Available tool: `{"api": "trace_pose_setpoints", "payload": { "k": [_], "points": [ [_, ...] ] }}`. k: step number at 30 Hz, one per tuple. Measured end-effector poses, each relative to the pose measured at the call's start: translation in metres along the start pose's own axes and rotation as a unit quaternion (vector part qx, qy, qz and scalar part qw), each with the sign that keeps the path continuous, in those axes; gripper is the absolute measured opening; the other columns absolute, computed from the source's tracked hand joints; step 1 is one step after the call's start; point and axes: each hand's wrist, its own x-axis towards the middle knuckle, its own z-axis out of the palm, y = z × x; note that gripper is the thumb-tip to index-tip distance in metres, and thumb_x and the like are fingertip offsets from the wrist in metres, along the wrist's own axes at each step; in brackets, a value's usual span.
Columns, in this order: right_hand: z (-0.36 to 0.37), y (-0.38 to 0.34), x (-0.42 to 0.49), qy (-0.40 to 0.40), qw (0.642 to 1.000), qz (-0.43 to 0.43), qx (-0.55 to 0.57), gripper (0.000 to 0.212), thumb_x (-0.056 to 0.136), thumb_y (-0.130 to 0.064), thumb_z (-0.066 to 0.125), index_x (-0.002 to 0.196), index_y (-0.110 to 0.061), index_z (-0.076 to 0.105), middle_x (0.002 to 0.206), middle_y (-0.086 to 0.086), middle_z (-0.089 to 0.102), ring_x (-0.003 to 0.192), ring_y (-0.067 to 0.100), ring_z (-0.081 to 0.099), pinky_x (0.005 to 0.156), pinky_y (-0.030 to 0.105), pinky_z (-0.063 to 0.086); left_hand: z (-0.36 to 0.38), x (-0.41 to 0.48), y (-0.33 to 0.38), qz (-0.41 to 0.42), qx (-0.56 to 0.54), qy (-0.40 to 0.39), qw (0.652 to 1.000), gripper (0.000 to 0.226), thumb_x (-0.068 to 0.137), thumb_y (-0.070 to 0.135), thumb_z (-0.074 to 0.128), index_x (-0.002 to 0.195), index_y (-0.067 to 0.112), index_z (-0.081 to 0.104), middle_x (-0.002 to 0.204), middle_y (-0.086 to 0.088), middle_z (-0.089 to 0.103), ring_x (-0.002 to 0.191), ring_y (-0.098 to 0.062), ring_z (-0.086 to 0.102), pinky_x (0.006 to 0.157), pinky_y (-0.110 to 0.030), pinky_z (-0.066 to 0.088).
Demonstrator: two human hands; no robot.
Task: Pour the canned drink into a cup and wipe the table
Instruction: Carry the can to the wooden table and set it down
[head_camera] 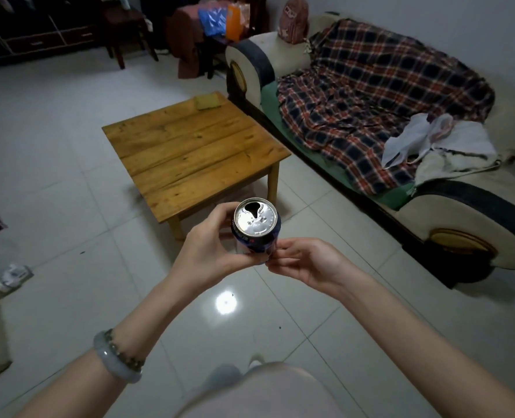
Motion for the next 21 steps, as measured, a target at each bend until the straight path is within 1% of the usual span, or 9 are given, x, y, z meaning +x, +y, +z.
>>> {"api": "trace_pose_setpoints", "payload": {
  "k": [2, 5, 7, 9, 10, 13, 15, 18, 21],
  "points": [
    [-0.002, -0.017, 0.022, -0.006, 1.0, 0.011, 0.003, 0.035, 0.083, 0.008, 0.036, 0.105, 0.007, 0.063, 0.101, 0.027, 0.064, 0.093, 0.033, 0.064, 0.084, 0.031, 0.056, 0.0, 0.023, -0.009, -0.006, 0.003, 0.005, 1.0, 0.074, 0.051, 0.036, 0.09, 0.113, 0.037, 0.05, 0.109, 0.024, 0.062, 0.103, 0.001, 0.06, 0.086, -0.018, 0.049],
    [-0.006, -0.043, 0.057, -0.019, 0.999, 0.026, 0.007, 0.038, 0.083, 0.009, 0.033, 0.109, 0.01, 0.06, 0.096, 0.026, 0.063, 0.089, 0.031, 0.063, 0.081, 0.031, 0.057, -0.003, 0.06, -0.025, -0.019, 0.008, 0.01, 1.0, 0.075, 0.051, 0.041, 0.089, 0.116, 0.034, 0.051, 0.11, 0.021, 0.063, 0.104, -0.003, 0.06, 0.087, -0.026, 0.051],
    [-0.007, -0.06, 0.08, -0.026, 0.999, 0.033, 0.005, 0.038, 0.083, 0.009, 0.033, 0.11, 0.01, 0.06, 0.087, 0.022, 0.067, 0.083, 0.028, 0.066, 0.082, 0.032, 0.057, -0.006, 0.085, -0.035, -0.029, 0.01, 0.018, 0.999, 0.075, 0.05, 0.045, 0.087, 0.115, 0.034, 0.052, 0.11, 0.022, 0.062, 0.105, -0.002, 0.06, 0.089, -0.027, 0.05],
    [-0.009, -0.077, 0.105, -0.035, 0.999, 0.035, 0.004, 0.038, 0.084, 0.008, 0.033, 0.114, 0.011, 0.058, 0.079, 0.017, 0.069, 0.076, 0.024, 0.069, 0.086, 0.034, 0.055, -0.008, 0.11, -0.044, -0.035, 0.012, 0.024, 0.999, 0.074, 0.048, 0.049, 0.085, 0.114, 0.037, 0.052, 0.11, 0.024, 0.062, 0.105, 0.0, 0.059, 0.09, -0.027, 0.049],
    [-0.01, -0.086, 0.117, -0.039, 0.999, 0.034, 0.005, 0.039, 0.084, 0.008, 0.032, 0.115, 0.012, 0.057, 0.079, 0.016, 0.07, 0.076, 0.023, 0.069, 0.086, 0.034, 0.055, -0.01, 0.124, -0.049, -0.035, 0.015, 0.026, 0.999, 0.074, 0.048, 0.049, 0.084, 0.113, 0.039, 0.051, 0.11, 0.024, 0.062, 0.105, 0.0, 0.059, 0.089, -0.026, 0.049],
    [-0.011, -0.116, 0.158, -0.043, 0.999, 0.029, 0.004, 0.039, 0.083, 0.009, 0.032, 0.111, 0.01, 0.059, 0.09, 0.021, 0.069, 0.081, 0.025, 0.069, 0.08, 0.032, 0.057, -0.016, 0.168, -0.067, -0.036, 0.025, 0.027, 0.999, 0.072, 0.05, 0.046, 0.085, 0.113, 0.041, 0.049, 0.11, 0.027, 0.061, 0.103, 0.003, 0.059, 0.088, -0.026, 0.051],
    [-0.009, -0.138, 0.187, -0.046, 0.999, 0.026, 0.006, 0.039, 0.083, 0.009, 0.032, 0.109, 0.01, 0.061, 0.094, 0.024, 0.068, 0.082, 0.025, 0.069, 0.08, 0.031, 0.057, -0.021, 0.202, -0.081, -0.034, 0.031, 0.025, 0.999, 0.072, 0.052, 0.043, 0.086, 0.114, 0.042, 0.048, 0.11, 0.027, 0.06, 0.104, 0.003, 0.058, 0.087, -0.027, 0.051],
    [-0.002, -0.173, 0.23, -0.051, 0.998, 0.029, 0.007, 0.04, 0.082, 0.009, 0.03, 0.108, 0.01, 0.061, 0.092, 0.023, 0.069, 0.082, 0.025, 0.069, 0.079, 0.031, 0.057, -0.032, 0.251, -0.102, -0.04, 0.034, 0.031, 0.998, 0.074, 0.053, 0.038, 0.088, 0.117, 0.034, 0.05, 0.111, 0.025, 0.06, 0.103, 0.002, 0.058, 0.087, -0.028, 0.052],
    [0.008, -0.207, 0.275, -0.045, 0.998, 0.034, 0.001, 0.038, 0.082, 0.01, 0.03, 0.102, 0.009, 0.062, 0.089, 0.022, 0.07, 0.081, 0.026, 0.069, 0.08, 0.031, 0.057, -0.047, 0.297, -0.122, -0.042, 0.042, 0.035, 0.998, 0.074, 0.054, 0.033, 0.088, 0.118, 0.028, 0.051, 0.113, 0.021, 0.061, 0.105, -0.001, 0.058, 0.088, -0.029, 0.052]
  ]
}}
